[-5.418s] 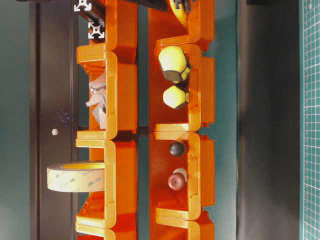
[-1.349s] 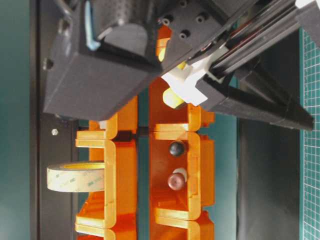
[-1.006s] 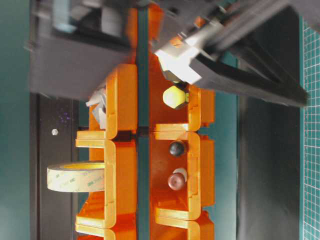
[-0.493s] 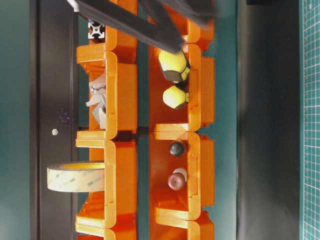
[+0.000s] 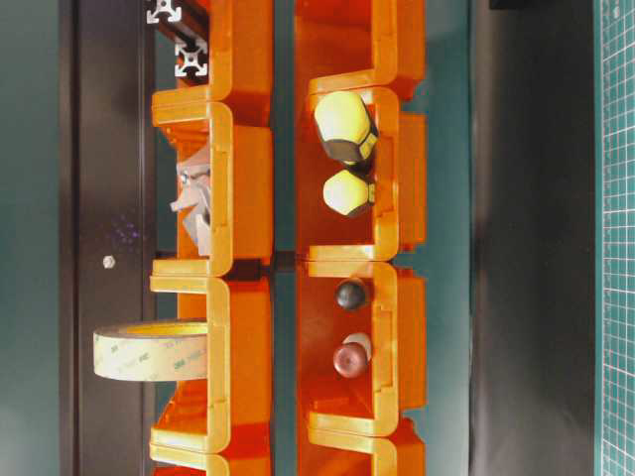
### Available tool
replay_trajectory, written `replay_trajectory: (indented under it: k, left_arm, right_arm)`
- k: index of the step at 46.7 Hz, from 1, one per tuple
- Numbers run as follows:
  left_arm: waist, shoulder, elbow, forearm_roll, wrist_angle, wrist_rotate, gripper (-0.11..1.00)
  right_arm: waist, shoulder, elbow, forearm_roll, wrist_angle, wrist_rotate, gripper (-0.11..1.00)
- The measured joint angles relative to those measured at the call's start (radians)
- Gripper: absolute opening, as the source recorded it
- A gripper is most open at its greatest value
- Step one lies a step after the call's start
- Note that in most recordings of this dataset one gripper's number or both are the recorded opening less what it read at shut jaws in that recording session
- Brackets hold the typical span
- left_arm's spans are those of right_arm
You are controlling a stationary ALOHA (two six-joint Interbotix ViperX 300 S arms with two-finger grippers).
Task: Pick cutter from container rack with right arm.
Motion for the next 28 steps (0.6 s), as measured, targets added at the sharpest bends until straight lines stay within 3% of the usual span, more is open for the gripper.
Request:
replay_trajectory:
  k: [12,28]
  left_arm:
    - [0.0,0.0,0.0,0.0,0.002,0.0,0.0]
    - [0.0,0.0,-0.002,0.0,0.002,0.002,0.0]
  right_arm:
    - [-0.032,-0.179,0.075,-0.015,0.0,0.002,0.75]
    - [-0.035,-0.206,0.115,-0.017,-0.005,0.003,0.75]
